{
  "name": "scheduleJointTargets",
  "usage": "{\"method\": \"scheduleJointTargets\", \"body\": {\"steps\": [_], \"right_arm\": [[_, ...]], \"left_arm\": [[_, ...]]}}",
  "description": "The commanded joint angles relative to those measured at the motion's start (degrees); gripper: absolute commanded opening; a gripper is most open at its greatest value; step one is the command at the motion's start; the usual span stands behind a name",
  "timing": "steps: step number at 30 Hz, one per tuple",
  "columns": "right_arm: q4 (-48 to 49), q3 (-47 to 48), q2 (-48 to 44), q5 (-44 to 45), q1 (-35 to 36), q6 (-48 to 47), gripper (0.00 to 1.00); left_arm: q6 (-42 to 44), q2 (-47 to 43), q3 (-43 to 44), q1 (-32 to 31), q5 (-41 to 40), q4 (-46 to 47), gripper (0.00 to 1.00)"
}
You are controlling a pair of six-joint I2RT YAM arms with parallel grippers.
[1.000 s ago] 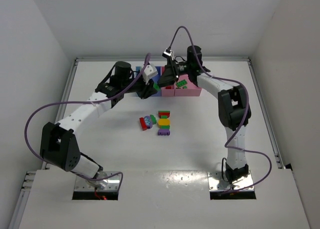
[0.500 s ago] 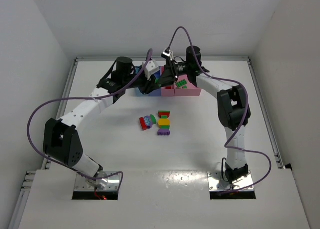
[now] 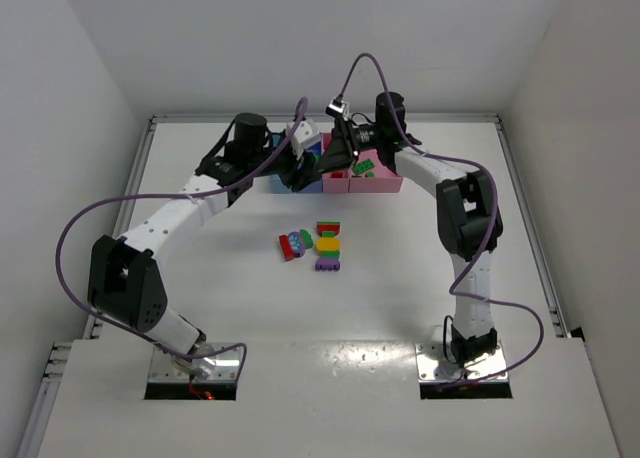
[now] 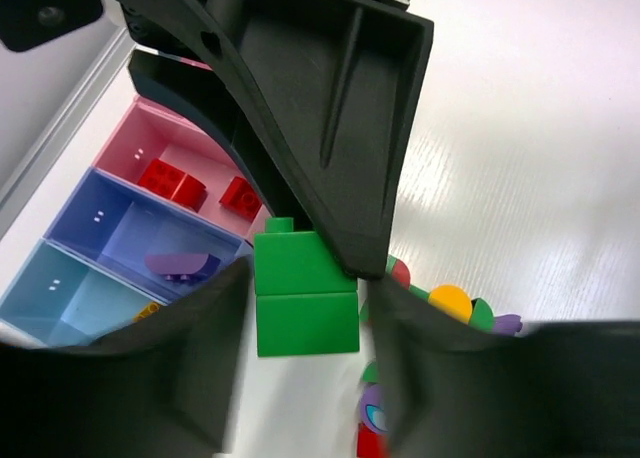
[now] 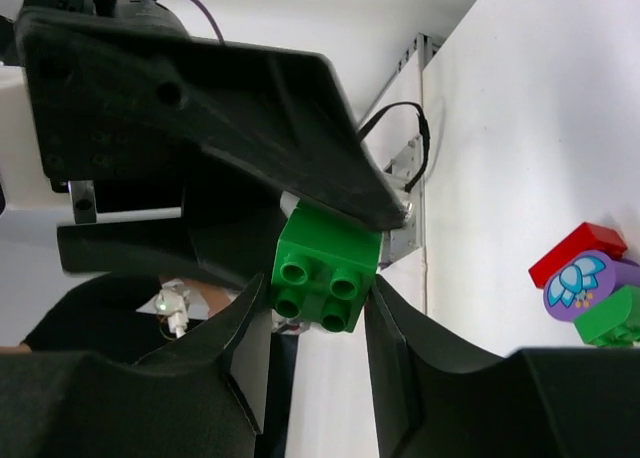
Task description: Sort the legos into containers by color
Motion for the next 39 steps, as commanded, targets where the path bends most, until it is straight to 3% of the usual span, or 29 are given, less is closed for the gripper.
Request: {"method": "scheduleJointTargets", "body": {"steps": [1, 2, 3, 7, 10, 14, 16, 17, 20, 22, 29, 39], "right_arm": [[4.1, 0.7, -1.7, -3.4, 1.1, -0.2, 0.00], [4.1, 0.7, -1.7, -3.4, 0.5, -0.2, 0.00], [4.1, 0.7, -1.7, -3.4, 0.5, -0.2, 0.00], [4.1, 2.0, -1.7, -3.4, -0.2, -0.2, 0.00], [4.8, 2.0, -1.7, -3.4, -1.2, -0.2, 0.00], [8.5, -1.8, -3.9, -3.4, -2.5, -0.2, 0.00], [10.8, -3.9, -5.0, -3.4, -4.0, -0.8, 0.00], [11.3, -4.4, -5.5, -3.4, -4.0, -1.6, 0.00], [12.4, -5.7, -6.2, -3.4, -4.6, -1.6, 0.00], [12.4, -5.7, -6.2, -3.4, -4.6, -1.6, 0.00], [15.4, -5.1, -7.8, -3.4, -3.4, -1.6, 0.00], [15.9, -4.1, -7.8, -2.9, -1.7, -1.6, 0.00]], "left_arm": [[-2.0, -0.1, -0.5, -1.4, 1.3, 1.1, 0.63], [-2.0, -0.9, -0.5, -1.4, 1.3, 1.1, 0.75], [-3.0, -1.4, -1.5, -1.4, 1.3, 1.1, 0.80], [-6.2, -3.9, -3.6, -1.4, 2.9, 2.2, 0.86], [-14.2, -5.2, -4.3, 0.5, 6.4, 5.2, 0.86], [-27.2, -5.2, -6.6, 8.0, 18.3, 11.0, 0.86], [-34.9, -4.6, -9.1, 11.1, 23.2, 21.7, 0.86], [-43.7, -3.8, -11.5, 13.6, 26.6, 25.6, 0.84], [-56.1, -2.0, -13.9, 15.8, 29.6, 38.7, 0.82], [-56.1, -0.6, -13.9, 15.8, 30.3, 39.2, 0.82], [-72.4, 5.9, -13.2, 14.2, 34.3, 53.8, 0.82], [-75.1, 10.7, -8.8, 13.1, 35.4, 56.0, 0.78]]}}
